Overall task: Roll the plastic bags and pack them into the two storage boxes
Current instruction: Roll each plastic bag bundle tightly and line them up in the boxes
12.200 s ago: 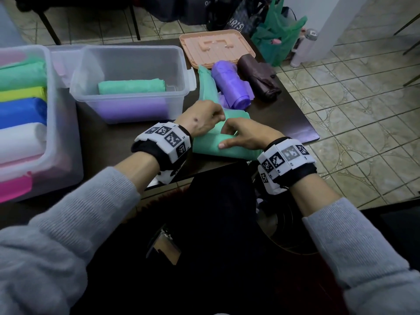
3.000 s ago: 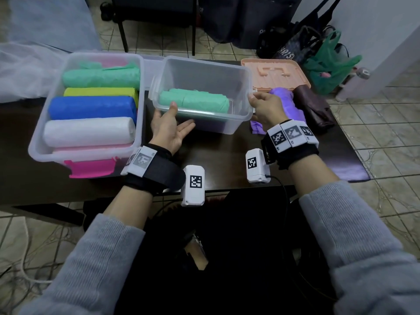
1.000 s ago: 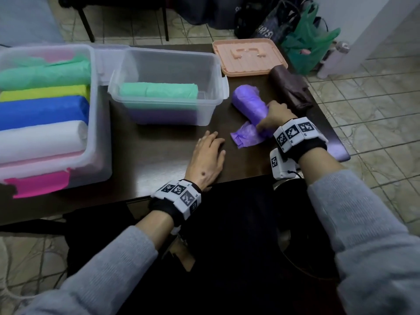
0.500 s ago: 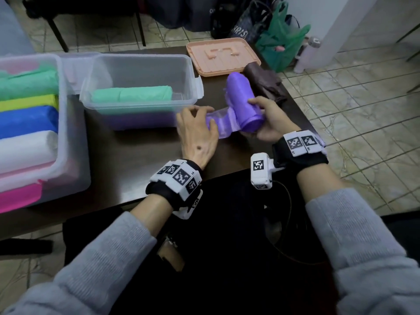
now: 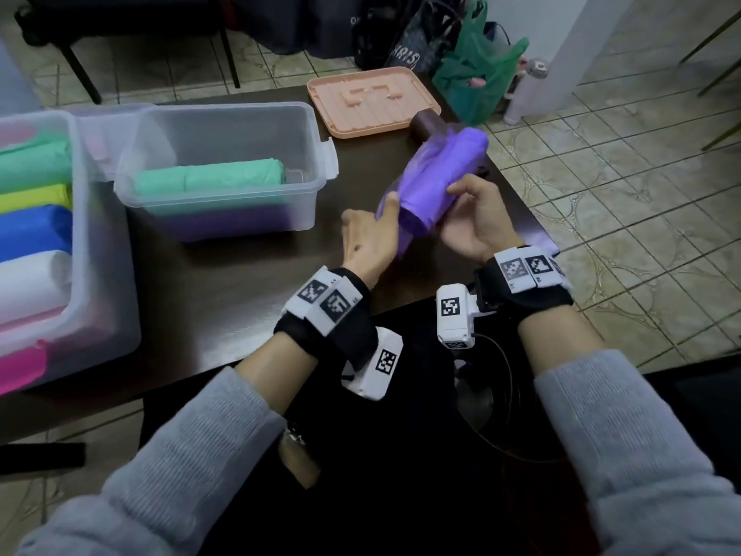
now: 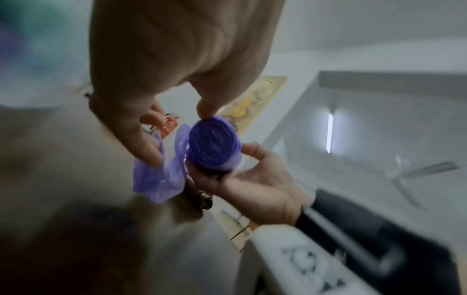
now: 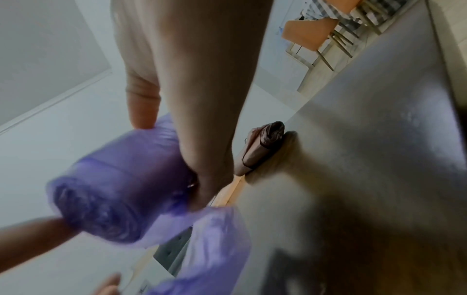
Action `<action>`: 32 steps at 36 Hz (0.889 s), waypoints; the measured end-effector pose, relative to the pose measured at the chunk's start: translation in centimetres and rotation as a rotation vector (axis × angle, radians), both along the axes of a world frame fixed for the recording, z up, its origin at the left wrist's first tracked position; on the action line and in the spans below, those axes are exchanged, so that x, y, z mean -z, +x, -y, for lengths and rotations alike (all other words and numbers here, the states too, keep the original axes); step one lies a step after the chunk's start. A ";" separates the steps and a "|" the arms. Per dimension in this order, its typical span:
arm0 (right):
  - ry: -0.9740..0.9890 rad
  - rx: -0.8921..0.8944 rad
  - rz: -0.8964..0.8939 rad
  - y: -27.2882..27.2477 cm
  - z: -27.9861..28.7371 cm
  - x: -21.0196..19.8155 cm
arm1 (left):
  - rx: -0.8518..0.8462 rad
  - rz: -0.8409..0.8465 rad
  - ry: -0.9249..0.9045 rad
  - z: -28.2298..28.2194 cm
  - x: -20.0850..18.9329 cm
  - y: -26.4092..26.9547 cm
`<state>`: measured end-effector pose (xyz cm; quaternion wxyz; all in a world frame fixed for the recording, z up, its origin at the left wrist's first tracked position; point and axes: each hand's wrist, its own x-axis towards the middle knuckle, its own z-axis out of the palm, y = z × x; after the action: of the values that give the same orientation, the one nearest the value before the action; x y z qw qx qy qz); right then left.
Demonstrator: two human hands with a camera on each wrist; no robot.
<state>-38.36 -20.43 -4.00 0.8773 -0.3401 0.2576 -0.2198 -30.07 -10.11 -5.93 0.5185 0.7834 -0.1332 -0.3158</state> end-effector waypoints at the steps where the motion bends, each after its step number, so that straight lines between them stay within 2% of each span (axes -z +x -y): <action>1: -0.029 -0.006 -0.044 0.0 -0.1 0.0 | -0.005 -0.175 -0.017 0.2 -0.2 0.0; 3: -0.084 -0.022 -0.118 -0.1 0.0 0.0 | -0.002 -0.478 -0.107 0.6 -1.0 0.1; 4: -0.110 -0.035 -0.143 -0.2 0.0 0.1 | 0.021 -0.576 -0.153 0.8 -1.2 0.2; 6: -0.139 -0.061 -0.165 -0.6 -0.2 0.1 | 0.072 -0.673 -0.216 1.0 -1.7 0.4; 8: -0.160 -0.074 -0.194 -1.0 -0.1 0.4 | 0.054 -0.673 -0.260 1.3 -2.0 0.3; 10: -0.182 -0.043 -0.252 -1.1 0.2 0.5 | -0.020 -0.531 -0.270 1.7 -1.3 0.6; 11: -0.184 -0.013 -0.277 -1.0 0.4 0.5 | -0.034 -0.408 -0.264 1.9 -0.7 0.8; 14: -0.226 0.069 -0.343 -1.0 0.9 0.7 | 0.023 0.003 -0.114 2.1 0.8 1.5; 18: -0.252 0.036 -0.392 -1.0 1.3 1.5 | 0.084 0.301 -0.024 2.0 1.7 2.6; 20: -0.264 0.082 -0.503 -0.9 1.4 2.0 | 0.130 0.370 -0.065 2.0 1.8 2.8; 23: -0.367 0.093 -0.690 -0.5 1.4 2.8 | 0.218 0.330 -0.129 1.9 1.7 2.7; 27: -0.808 0.030 -1.051 -0.3 2.0 3.1 | 0.417 0.421 -0.067 1.4 1.9 2.5; 30: -1.113 0.044 -1.080 -0.5 2.3 2.4 | 0.392 0.445 -0.070 1.4 1.9 2.7; 32: -1.304 -0.070 -1.088 -0.7 2.3 1.9 | 0.354 0.411 -0.075 1.7 1.9 3.1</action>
<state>-39.10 -22.74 -5.87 0.2659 -0.8437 0.4547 -0.1030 -26.99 -11.82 -7.83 0.4458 0.7759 -0.3822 -0.2305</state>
